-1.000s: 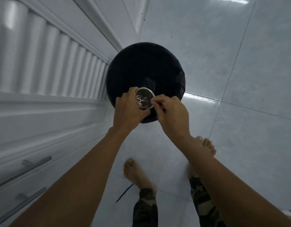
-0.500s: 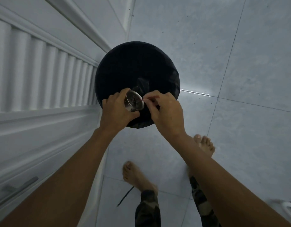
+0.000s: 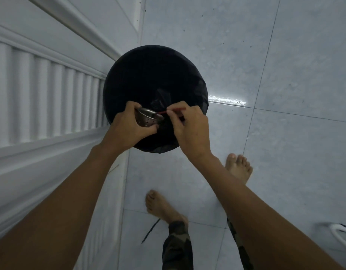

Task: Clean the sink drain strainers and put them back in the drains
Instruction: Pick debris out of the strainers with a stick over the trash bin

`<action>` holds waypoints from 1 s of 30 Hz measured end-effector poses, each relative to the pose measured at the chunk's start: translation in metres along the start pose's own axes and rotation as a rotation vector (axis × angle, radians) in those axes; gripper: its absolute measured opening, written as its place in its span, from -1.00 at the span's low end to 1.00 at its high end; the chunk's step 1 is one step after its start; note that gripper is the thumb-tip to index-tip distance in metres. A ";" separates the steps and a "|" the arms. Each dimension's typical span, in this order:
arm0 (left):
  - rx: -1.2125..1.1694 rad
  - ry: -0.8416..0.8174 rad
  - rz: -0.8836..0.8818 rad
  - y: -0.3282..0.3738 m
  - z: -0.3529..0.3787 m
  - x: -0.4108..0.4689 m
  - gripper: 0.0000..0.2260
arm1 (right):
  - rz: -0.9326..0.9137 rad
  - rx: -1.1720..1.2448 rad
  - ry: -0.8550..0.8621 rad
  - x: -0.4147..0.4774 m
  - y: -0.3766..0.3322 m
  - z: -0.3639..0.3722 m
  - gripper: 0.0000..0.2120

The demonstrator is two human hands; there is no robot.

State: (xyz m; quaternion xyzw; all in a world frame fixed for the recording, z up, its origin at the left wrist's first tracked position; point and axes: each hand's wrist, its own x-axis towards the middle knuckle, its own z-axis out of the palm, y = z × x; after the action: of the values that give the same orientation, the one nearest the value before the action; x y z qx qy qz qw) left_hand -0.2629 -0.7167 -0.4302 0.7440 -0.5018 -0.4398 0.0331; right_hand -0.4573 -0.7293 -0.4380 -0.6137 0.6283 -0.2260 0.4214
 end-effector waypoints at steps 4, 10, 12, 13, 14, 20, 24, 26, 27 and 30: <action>0.046 -0.082 0.116 -0.004 -0.010 -0.001 -0.32 | 0.018 0.045 -0.139 0.006 -0.008 0.007 -0.88; 0.014 -0.012 0.096 -0.006 -0.022 -0.004 -0.27 | -0.015 0.090 -0.210 0.019 -0.007 0.003 -0.93; 0.002 -0.035 0.102 -0.007 -0.023 -0.003 -0.27 | -0.009 0.051 -0.212 0.017 -0.008 0.007 -0.92; -0.003 -0.044 0.095 -0.007 -0.024 -0.003 -0.27 | 0.003 0.035 -0.151 0.016 -0.007 0.008 -0.90; -0.004 -0.041 0.086 -0.006 -0.025 -0.003 -0.26 | 0.015 0.041 -0.088 0.017 -0.009 0.007 -0.89; 0.092 -0.031 0.106 0.001 -0.024 -0.007 -0.27 | -0.036 0.029 -0.164 0.006 -0.011 0.008 -0.90; 0.140 -0.052 0.043 0.000 -0.027 -0.012 -0.13 | 0.041 0.086 0.049 0.005 -0.007 0.004 -0.87; 0.150 -0.050 0.036 -0.001 -0.026 -0.012 -0.10 | 0.011 0.174 -0.083 0.005 -0.003 0.005 -0.89; 0.151 -0.045 0.035 0.000 -0.025 -0.012 -0.10 | 0.003 0.176 -0.176 0.003 -0.003 0.008 -0.91; 0.165 -0.052 0.013 0.000 -0.019 -0.013 -0.11 | 0.076 0.171 -0.119 0.001 -0.001 0.013 -0.92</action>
State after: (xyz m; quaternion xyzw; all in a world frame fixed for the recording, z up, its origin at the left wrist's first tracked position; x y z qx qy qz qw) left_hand -0.2513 -0.7142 -0.4099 0.7291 -0.5420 -0.4161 -0.0385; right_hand -0.4465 -0.7269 -0.4446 -0.5634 0.6035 -0.2258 0.5170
